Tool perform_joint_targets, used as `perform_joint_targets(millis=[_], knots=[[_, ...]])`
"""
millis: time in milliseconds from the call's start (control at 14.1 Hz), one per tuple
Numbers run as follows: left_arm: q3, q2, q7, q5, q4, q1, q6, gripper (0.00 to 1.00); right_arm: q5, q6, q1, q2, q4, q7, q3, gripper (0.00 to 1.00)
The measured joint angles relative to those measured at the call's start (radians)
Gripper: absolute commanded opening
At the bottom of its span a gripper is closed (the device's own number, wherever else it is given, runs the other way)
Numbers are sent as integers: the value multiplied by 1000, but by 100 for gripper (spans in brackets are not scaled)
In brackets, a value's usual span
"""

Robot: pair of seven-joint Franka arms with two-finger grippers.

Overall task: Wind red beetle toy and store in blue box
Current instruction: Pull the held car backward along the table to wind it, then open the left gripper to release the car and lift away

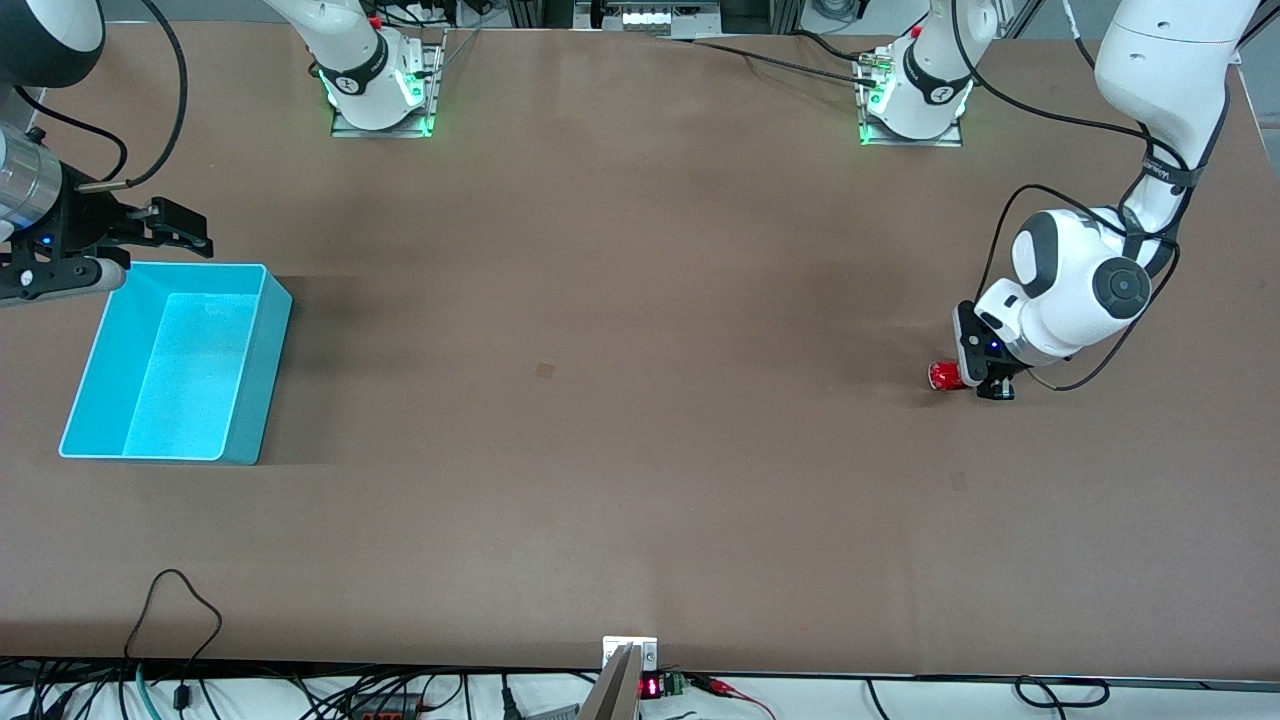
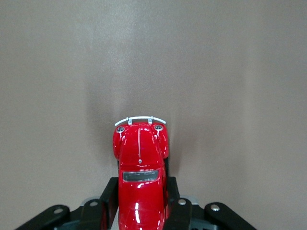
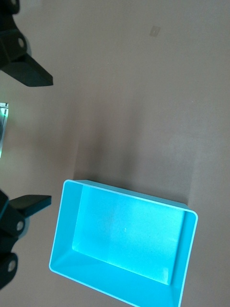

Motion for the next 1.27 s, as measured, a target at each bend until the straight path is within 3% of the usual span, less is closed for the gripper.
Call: perform_joint_targets(millis=[495,990,1061,1131,1202,1273], knots=[[0,1,6,26,0,24,-4,26,0,0,0,0,0,0,0,100],[-2,12,163,96,19,180,-13,28,0,0,0,0,0,0,0,100],[-3,16,187,96,25,201,-14,34,0,0,0,0,0,0,0,100],[-3,21,209,96,33,226,-14,46,0,0,0,0,0,0,0,100],[-3,25,226,96,41,247,-15,87,0,0,0,0,0,0,0,100],[-4,31,237,96,48,264,-16,100,0,0,1,0,0,0,0,100]])
